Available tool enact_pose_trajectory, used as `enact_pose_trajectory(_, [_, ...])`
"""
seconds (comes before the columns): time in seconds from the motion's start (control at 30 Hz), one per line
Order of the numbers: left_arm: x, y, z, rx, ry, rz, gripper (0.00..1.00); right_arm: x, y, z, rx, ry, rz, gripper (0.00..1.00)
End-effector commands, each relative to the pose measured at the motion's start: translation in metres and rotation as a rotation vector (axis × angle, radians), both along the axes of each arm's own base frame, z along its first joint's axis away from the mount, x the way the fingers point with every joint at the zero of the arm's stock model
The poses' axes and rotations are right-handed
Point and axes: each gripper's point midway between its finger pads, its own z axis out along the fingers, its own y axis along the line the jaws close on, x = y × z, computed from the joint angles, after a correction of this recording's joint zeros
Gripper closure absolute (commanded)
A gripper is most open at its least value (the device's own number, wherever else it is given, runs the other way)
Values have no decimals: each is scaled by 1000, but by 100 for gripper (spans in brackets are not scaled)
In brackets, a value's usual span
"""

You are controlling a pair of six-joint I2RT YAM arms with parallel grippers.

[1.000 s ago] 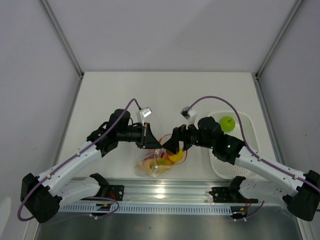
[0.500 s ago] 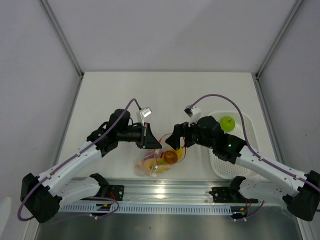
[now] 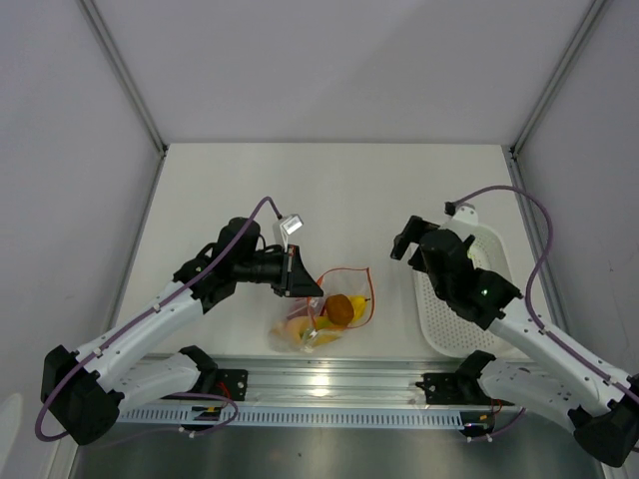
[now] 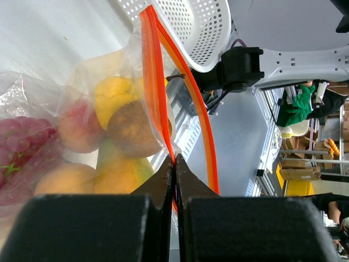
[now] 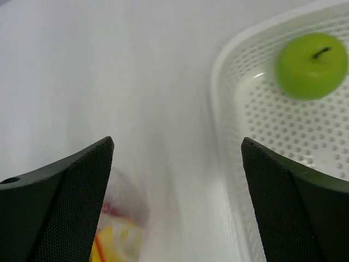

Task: Place the food in the zip-top bag and seal the zipper
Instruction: Place the fake fruit in the zipper food storage bag, then pick up the fake fruit from the bin.

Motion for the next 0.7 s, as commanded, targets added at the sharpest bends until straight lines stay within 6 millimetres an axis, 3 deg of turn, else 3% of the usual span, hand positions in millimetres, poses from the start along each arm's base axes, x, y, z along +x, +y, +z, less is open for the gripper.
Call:
enact_pose_trajectory(0.0, [3, -3, 14, -46, -37, -15, 99, 2, -64, -10, -47, -21, -306, 1])
enact_pose_trajectory(0.4, [2, -3, 12, -46, -30, -19, 99, 22, -151, -71, 37, 106, -651, 2])
enact_pose_trajectory(0.5, [2, -3, 12, -43, -32, -18, 99, 32, -155, -86, 46, 157, -647, 2])
enact_pose_trajectory(0.67, [2, -3, 9, -38, -27, -18, 99, 59, -157, -91, 86, 159, -585, 1])
